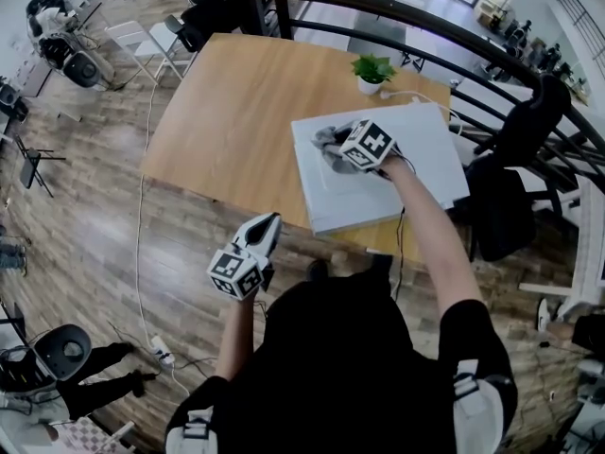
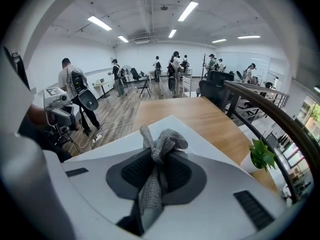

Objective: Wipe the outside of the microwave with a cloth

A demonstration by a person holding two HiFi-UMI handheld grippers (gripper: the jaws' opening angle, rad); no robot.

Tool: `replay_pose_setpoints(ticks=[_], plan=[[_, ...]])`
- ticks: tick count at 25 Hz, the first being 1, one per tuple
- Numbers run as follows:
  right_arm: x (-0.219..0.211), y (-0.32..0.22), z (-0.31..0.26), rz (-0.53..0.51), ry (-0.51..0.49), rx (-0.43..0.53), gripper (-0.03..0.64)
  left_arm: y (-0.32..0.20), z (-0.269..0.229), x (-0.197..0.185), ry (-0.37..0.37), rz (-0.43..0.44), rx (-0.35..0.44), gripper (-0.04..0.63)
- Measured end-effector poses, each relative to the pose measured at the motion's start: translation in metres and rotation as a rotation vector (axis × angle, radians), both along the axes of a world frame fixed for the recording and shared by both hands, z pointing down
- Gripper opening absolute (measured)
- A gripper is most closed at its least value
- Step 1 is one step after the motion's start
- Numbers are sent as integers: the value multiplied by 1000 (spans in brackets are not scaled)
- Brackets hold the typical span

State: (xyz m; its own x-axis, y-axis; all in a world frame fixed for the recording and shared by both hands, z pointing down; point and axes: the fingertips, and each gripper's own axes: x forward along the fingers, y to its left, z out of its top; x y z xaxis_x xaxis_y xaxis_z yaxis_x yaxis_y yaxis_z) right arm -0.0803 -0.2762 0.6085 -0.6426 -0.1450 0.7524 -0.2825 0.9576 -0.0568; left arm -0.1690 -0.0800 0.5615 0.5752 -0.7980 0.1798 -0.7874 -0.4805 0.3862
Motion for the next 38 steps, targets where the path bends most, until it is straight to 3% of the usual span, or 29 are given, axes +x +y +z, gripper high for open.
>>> replay_pose_setpoints(ticks=[26, 38], plan=[[167, -53, -3, 232, 27, -1, 60, -23, -14, 52, -8, 34, 12, 3], [219, -74, -4, 285, 30, -15, 60, -38, -22, 74, -23, 35, 20, 3]])
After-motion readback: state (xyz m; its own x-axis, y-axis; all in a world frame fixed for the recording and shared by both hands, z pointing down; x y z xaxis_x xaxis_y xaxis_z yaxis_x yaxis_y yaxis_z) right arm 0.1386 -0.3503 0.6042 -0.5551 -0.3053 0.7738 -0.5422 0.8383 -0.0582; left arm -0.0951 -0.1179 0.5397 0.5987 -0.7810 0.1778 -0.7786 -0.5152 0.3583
